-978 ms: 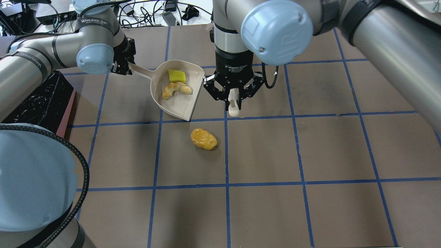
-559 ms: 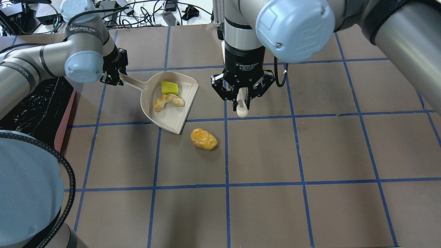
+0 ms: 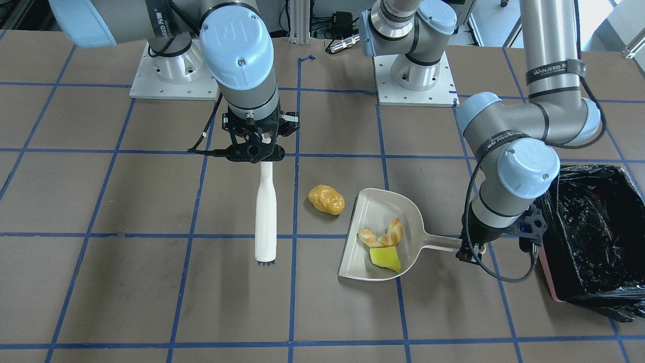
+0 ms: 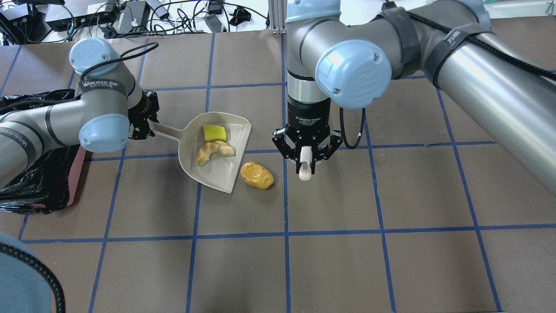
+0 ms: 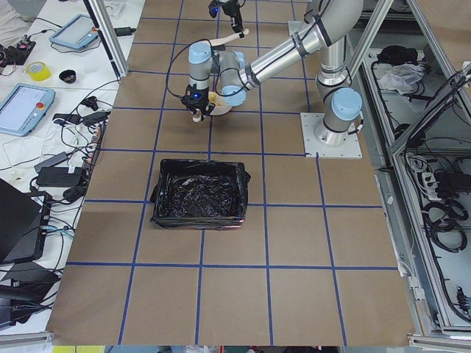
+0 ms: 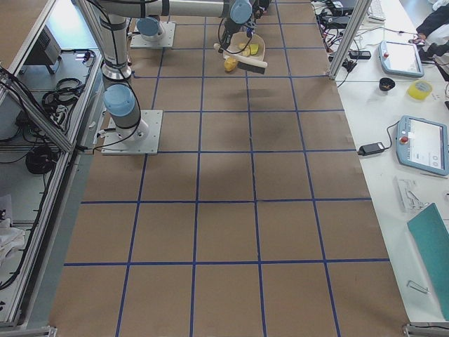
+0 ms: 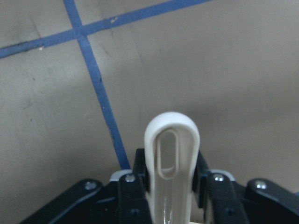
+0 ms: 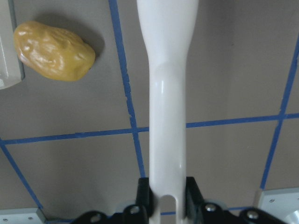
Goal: Sweep and dump trash into bin
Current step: 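Sweep the yellow lump into the dustpan with the right gripper's brush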
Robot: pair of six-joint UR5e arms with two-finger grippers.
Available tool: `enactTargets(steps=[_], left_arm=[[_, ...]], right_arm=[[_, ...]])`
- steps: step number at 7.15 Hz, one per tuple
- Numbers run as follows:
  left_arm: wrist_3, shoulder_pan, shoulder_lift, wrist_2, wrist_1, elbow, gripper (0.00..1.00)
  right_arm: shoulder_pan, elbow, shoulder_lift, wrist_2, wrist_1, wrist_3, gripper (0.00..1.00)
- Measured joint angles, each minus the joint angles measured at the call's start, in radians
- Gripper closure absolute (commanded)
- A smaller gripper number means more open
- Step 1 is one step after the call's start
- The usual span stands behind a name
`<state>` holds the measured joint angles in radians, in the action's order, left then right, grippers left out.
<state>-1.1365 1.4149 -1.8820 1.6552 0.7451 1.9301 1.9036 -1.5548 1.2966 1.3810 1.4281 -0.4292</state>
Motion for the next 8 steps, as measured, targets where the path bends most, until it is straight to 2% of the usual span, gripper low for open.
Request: enactTargets(steps=[2,4,6,8], left_arm=[[-0.025,0.000,0.031,0.001,-0.086,0.090,1.00],[-0.039,0.001,0.043,0.001,-0.096,0.105,1.00],[-0.041,0.001,0.047,0.001,-0.098,0.104,1.00],[-0.042,0.001,0.049,0.001,-0.099,0.102,1.00]], right_arm=[[0.027,-0.070,-0.005,-0.083,0.034,-0.188,1.00],[0.053,-0.085,-0.043,-0.154,0.135,-0.448,1.00],[0.111,-0.087,-0.080,-0.171,0.215,-0.587,1.00],[0.169,-0.084,-0.096,-0.173,0.240,-0.639,1.00]])
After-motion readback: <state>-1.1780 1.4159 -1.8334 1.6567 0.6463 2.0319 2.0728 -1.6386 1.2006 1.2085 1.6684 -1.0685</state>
